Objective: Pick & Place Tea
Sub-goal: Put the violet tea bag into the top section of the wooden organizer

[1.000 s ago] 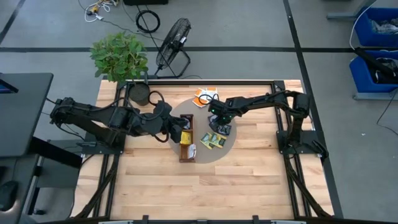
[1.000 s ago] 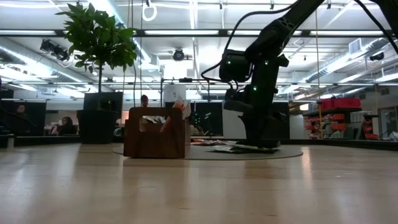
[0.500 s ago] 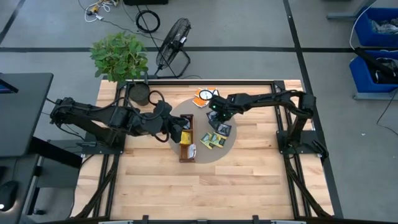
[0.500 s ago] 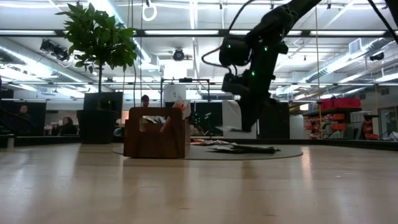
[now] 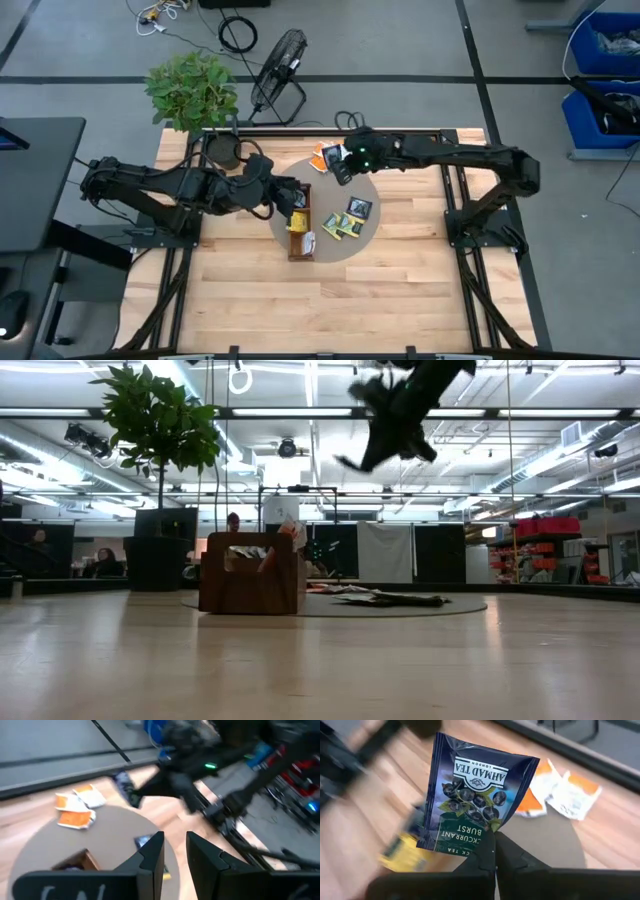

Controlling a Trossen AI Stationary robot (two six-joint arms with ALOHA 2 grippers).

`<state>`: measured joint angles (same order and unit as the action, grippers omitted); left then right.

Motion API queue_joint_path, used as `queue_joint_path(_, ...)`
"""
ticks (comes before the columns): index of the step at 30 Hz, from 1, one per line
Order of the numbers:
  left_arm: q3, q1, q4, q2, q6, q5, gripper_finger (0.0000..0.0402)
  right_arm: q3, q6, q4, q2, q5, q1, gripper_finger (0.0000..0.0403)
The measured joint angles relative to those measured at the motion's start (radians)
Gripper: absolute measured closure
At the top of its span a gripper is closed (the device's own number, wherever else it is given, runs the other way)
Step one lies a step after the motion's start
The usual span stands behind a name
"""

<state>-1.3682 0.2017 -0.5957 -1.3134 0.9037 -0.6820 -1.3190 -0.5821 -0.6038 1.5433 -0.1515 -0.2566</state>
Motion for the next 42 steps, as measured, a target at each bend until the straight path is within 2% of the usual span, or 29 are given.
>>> queue_joint_path(3, 0.000, -0.012, 0.002, -0.004, 0.029, -0.051, 0.0316, 0.001, -0.029, 0.056, -0.050, -0.025, 0.021, 0.0403)
queue_joint_path(10, 0.000, -0.076, 0.051, -0.005, 0.092, -0.058, 0.0316, 0.004, -0.081, 0.178, -0.096, -0.116, 0.076, 0.0403)
queue_joint_path(15, 0.000, -0.108, 0.145, -0.005, 0.107, -0.057, 0.0311, 0.004, -0.098, 0.277, -0.096, -0.129, 0.098, 0.0403)
queue_joint_path(19, 0.000, -0.125, 0.178, -0.005, 0.107, -0.030, 0.0280, 0.004, -0.099, 0.311, -0.096, -0.127, 0.105, 0.0403)
queue_joint_path(27, 0.000, -0.173, 0.187, -0.025, 0.165, 0.030, 0.0179, 0.005, -0.098, 0.335, -0.096, -0.119, 0.132, 0.0403)
queue_joint_path(31, 0.000, -0.204, 0.240, -0.052, 0.160, 0.082, 0.0143, 0.005, -0.098, 0.351, -0.097, -0.118, 0.150, 0.0403)
queue_joint_path(36, -0.001, -0.228, 0.298, -0.081, 0.128, 0.139, 0.0126, 0.005, -0.097, 0.360, -0.097, -0.117, 0.157, 0.0403)
queue_joint_path(42, 0.002, -0.234, 0.290, -0.103, 0.112, 0.156, 0.0133, 0.005, -0.103, 0.368, -0.097, -0.118, 0.160, 0.0403)
